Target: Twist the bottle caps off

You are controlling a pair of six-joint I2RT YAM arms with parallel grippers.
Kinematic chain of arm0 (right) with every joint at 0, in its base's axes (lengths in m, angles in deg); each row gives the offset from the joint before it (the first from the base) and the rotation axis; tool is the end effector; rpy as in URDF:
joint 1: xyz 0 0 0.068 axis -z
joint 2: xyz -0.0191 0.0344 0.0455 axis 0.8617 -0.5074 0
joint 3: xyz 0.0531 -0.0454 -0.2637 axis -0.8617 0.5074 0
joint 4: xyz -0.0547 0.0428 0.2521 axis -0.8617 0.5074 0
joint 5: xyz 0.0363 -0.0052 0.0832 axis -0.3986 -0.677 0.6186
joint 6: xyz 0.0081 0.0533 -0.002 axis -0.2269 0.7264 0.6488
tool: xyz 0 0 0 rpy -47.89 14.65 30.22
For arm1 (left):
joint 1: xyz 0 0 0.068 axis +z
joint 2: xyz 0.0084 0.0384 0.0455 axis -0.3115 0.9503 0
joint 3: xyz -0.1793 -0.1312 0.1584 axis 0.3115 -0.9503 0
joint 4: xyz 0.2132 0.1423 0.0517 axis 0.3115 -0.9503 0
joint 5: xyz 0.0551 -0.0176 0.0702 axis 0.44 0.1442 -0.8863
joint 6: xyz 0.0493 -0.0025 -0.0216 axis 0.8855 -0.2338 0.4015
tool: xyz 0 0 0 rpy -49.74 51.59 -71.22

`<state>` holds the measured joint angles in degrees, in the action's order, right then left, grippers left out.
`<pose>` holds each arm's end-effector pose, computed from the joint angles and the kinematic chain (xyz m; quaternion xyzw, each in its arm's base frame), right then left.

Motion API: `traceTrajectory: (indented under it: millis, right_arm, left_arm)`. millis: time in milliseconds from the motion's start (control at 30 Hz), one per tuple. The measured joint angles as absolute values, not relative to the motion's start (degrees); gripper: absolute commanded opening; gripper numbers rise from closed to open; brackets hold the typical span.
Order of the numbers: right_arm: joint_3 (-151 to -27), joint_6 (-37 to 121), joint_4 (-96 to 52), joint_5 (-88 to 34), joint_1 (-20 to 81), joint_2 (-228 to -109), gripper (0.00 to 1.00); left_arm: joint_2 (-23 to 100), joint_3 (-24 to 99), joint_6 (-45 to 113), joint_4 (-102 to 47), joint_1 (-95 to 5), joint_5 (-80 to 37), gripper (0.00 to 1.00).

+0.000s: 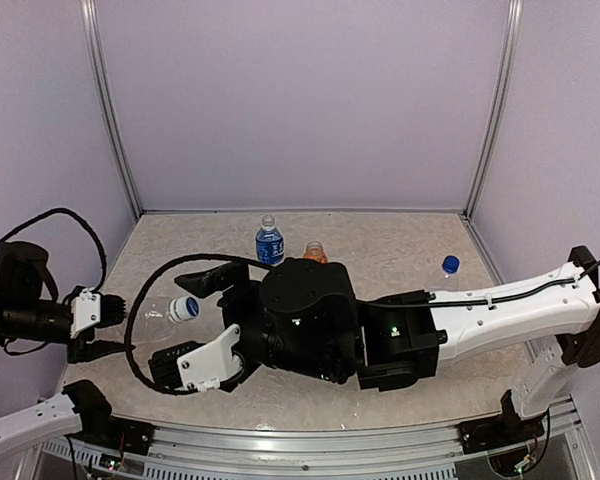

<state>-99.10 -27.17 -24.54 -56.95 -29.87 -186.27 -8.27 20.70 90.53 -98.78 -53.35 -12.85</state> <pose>0.0182 0.4178 0.3575 -0.7019 0.3070 0.0002 0.6428 0.0423 -0.0426 0.3321 0.6270 0.6544 -0.1014 0.4104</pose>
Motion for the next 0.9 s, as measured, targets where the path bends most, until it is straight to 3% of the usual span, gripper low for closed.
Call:
traceTrajectory:
  millis: [333, 533, 900]
  right_arm:
    - [-107.4, 31.5, -21.4, -34.0, -8.8, -186.1, 0.91]
    - [-113.8, 51.8, -21.2, -23.2, -7.1, -190.6, 0.86]
    - [-116.8, 62.1, -18.7, -16.4, -6.6, -195.8, 0.43]
  left_arm:
    - [-9.7, 11.1, 98.0, -72.8, -53.1, -35.3, 0.28]
    - [-9.7, 10.0, 103.1, -65.5, -53.6, -41.6, 0.28]
    - [-9.7, 10.0, 105.4, -63.4, -54.1, -42.8, 0.28]
